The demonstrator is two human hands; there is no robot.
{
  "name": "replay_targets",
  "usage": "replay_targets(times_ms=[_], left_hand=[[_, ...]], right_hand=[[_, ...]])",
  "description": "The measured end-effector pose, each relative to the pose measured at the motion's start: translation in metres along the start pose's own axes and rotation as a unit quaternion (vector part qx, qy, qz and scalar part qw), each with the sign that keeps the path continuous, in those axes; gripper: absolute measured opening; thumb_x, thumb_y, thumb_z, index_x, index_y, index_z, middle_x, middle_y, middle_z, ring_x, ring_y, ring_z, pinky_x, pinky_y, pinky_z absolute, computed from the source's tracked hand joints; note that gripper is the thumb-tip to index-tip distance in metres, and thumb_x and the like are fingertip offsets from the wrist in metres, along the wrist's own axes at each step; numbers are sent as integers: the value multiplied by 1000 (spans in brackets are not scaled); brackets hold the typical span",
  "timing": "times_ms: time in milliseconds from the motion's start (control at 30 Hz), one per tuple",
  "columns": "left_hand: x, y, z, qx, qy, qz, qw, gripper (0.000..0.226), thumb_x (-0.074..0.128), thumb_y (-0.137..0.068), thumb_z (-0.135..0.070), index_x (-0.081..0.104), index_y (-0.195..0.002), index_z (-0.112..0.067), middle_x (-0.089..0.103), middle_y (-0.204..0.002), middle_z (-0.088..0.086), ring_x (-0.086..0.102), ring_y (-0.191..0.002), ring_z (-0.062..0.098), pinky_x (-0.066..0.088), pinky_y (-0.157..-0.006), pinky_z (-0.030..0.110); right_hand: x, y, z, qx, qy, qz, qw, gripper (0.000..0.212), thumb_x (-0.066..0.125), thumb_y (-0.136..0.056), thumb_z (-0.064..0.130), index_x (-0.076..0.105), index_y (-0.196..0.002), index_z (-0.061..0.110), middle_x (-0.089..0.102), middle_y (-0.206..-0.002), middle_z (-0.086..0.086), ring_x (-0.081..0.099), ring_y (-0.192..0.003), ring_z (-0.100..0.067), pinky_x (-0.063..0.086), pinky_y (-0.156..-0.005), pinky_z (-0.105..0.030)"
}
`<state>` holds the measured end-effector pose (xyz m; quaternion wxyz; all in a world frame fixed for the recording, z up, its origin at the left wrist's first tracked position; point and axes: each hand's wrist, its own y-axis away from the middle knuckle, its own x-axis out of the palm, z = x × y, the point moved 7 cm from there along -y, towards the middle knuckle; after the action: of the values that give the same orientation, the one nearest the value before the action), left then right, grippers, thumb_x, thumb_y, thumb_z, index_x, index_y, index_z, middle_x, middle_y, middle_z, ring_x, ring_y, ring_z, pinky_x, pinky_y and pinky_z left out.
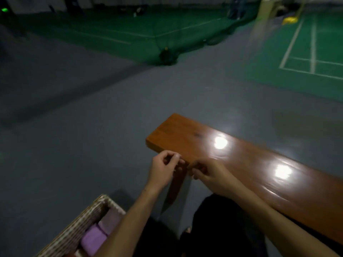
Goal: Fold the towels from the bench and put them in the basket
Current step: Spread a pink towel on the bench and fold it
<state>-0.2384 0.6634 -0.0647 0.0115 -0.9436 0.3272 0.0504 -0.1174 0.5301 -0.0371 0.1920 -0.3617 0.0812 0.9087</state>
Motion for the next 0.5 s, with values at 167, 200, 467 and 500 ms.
replay_targets(times_ms=[167,200,467,500], left_hand=[[151,25,-69,33,4,142,989,14,65,-103,-13,70,-95,-3,78,-82,9,71,-64,23,54,-58,32],[181,32,-77,35,2,168,985,14,65,-103,-14,70,-96,-4,78,-82,9,71,-64,23,54,-57,31],[372,110,-98,64,-43,347,935,16,62,-105,-18,70,-97,-7,78,-84,5,72,-69,23,58,-63,33],[392,122,-96,70,-56,367,926,16,62,-105,-18,70,-96,-8,77,-84,4,72,-70,24,59,-63,34]], right_hand=[[-125,95,-50,43,77,-131,987,14,65,-98,21,74,-105,29,77,-89,19,71,-83,0,60,-79,-30],[-145,114,-63,60,100,-147,982,13,64,-99,24,74,-106,30,76,-90,21,70,-83,0,60,-78,-32],[-241,266,-174,240,301,-218,897,14,56,-103,34,69,-107,32,73,-97,13,66,-81,-9,61,-72,-33],[-247,285,-187,263,334,-208,881,15,54,-103,33,68,-107,29,73,-96,9,66,-80,-13,60,-70,-34]])
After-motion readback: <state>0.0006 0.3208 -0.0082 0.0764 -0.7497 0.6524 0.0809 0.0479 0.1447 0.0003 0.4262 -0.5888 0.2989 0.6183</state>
